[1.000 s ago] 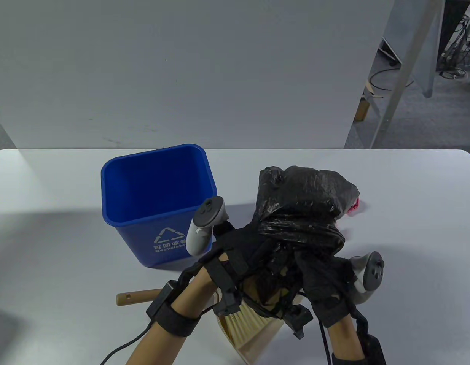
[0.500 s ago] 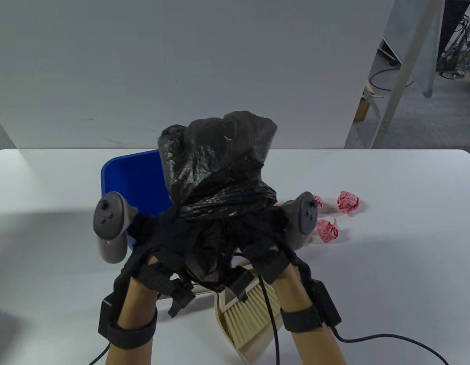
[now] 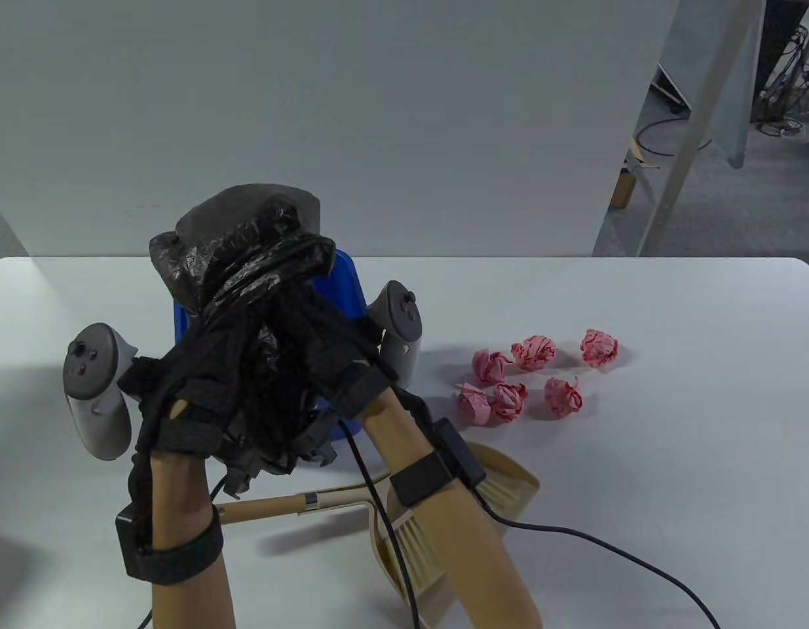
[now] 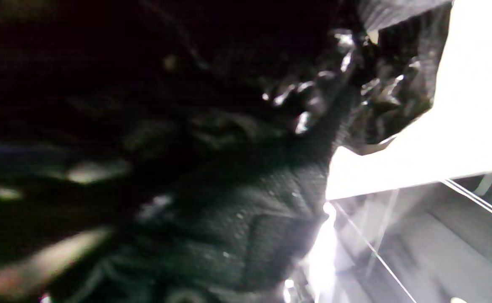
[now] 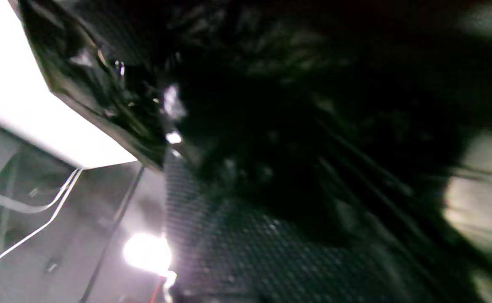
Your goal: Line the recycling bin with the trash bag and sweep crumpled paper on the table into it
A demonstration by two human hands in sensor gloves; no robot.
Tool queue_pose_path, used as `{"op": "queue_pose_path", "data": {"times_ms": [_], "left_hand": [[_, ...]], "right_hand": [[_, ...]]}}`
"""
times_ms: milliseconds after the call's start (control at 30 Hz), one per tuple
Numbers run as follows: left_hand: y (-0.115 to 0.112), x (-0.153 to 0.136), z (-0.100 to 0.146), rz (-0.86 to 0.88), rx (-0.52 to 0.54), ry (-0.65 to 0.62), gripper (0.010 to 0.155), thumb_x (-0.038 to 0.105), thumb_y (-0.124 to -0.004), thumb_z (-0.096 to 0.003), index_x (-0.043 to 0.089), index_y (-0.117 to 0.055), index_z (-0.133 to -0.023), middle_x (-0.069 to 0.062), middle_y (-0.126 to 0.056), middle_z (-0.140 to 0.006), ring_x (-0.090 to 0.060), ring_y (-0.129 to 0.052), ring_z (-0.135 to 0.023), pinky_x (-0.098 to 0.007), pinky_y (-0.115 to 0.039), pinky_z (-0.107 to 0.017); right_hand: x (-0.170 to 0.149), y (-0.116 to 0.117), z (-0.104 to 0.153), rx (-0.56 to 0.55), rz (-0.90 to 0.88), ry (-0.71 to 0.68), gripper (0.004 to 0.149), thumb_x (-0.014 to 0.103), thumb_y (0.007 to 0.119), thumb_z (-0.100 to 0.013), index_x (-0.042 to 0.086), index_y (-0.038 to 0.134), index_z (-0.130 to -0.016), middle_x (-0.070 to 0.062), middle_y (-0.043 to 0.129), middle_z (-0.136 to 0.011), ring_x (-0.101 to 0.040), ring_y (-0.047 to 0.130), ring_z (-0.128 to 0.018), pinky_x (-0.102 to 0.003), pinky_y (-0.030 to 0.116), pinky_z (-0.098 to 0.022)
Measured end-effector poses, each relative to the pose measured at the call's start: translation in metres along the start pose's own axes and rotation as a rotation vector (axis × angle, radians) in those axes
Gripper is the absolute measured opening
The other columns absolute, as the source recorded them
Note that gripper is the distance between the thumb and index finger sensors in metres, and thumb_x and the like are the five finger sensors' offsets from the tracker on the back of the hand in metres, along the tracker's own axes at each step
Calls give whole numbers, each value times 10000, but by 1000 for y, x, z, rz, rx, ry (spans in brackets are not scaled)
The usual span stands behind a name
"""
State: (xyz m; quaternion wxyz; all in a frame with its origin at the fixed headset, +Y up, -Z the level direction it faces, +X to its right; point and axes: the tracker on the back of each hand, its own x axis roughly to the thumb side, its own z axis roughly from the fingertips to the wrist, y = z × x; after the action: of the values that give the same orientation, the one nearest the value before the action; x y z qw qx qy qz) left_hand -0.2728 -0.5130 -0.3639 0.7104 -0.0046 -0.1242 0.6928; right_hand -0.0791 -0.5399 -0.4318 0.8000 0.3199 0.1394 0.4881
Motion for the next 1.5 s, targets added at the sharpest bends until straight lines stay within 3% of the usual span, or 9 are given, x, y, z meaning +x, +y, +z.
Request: {"op": "queue_pose_path", "data": {"times_ms": [133, 267, 467, 633, 733, 867, 1100, 1300, 1500], "left_hand": [[24, -24, -7, -121, 151, 198, 587, 453, -590, -646, 270, -512, -1198, -314, -244, -1210, -593, -716, -965, -544, -826, -556], [46, -18, 3, -351, 341, 246, 556, 433, -621, -651, 214, -596, -1161, -256, -595, -1171, -342, -934, -768, -391, -865, -447], [68, -19, 17, -451, 481, 333, 521, 382, -681, -640, 213, -656, -1132, -196, -700, -1087, -239, -922, -653, -378, -847, -429], [82, -31, 21, -448, 513, 408, 538, 332, -676, -637, 191, -598, -1150, -215, -643, -1099, -232, -888, -671, -399, -829, -456], [85, -38, 19, -449, 485, 448, 552, 316, -661, -638, 150, -566, -1156, -228, -595, -1124, -286, -856, -746, -447, -805, -510], [88, -52, 13, -421, 448, 486, 555, 331, -642, -644, 150, -550, -1161, -233, -549, -1159, -379, -798, -872, -547, -749, -598], [98, -77, 4, -308, 447, 446, 598, 501, -585, -650, 206, -548, -1168, -185, -543, -1193, -420, -738, -968, -631, -664, -673], [105, -97, -1, -289, 464, 470, 570, 527, -581, -652, 272, -573, -1161, -110, -560, -1221, -445, -674, -1034, -684, -592, -708], [111, -118, -5, -281, 461, 515, 568, 557, -577, -648, 336, -543, -1171, -22, -550, -1251, -434, -625, -1088, -695, -556, -730]], "right_hand": [[-3, -20, 8, -216, 91, 119, 387, 420, 582, -654, 214, 715, -954, -271, 518, -1168, -614, 465, -993, -816, 471, -587], [18, -35, 23, -268, 355, 91, 387, 403, 594, -648, 189, 722, -944, -264, 587, -1128, -572, 577, -968, -756, 536, -625], [42, -53, 56, -395, 816, 22, 390, 360, 633, -634, 152, 712, -954, -242, 654, -1084, -529, 673, -921, -678, 616, -638], [37, -77, 80, -499, 1193, 70, 408, 316, 651, -627, 150, 662, -999, -209, 710, -1042, -477, 749, -877, -657, 668, -611], [25, -91, 87, -502, 1295, 140, 436, 300, 656, -625, 151, 628, -1034, -197, 743, -1008, -445, 793, -838, -633, 697, -600], [9, -106, 92, -497, 1342, 204, 489, 293, 660, -622, 148, 570, -1081, -152, 811, -945, -398, 852, -782, -607, 734, -583], [2, -125, 85, -582, 1256, 244, 441, 339, 641, -624, 167, 674, -1028, -116, 887, -867, -374, 897, -728, -598, 754, -565], [-5, -150, 61, -692, 1000, 332, 468, 380, 626, -627, 187, 643, -1053, -151, 824, -955, -421, 836, -812, -643, 703, -599], [-35, -170, 43, -712, 716, 413, 504, 418, 600, -631, 209, 586, -1089, -168, 750, -1038, -453, 765, -895, -677, 660, -625]]}}
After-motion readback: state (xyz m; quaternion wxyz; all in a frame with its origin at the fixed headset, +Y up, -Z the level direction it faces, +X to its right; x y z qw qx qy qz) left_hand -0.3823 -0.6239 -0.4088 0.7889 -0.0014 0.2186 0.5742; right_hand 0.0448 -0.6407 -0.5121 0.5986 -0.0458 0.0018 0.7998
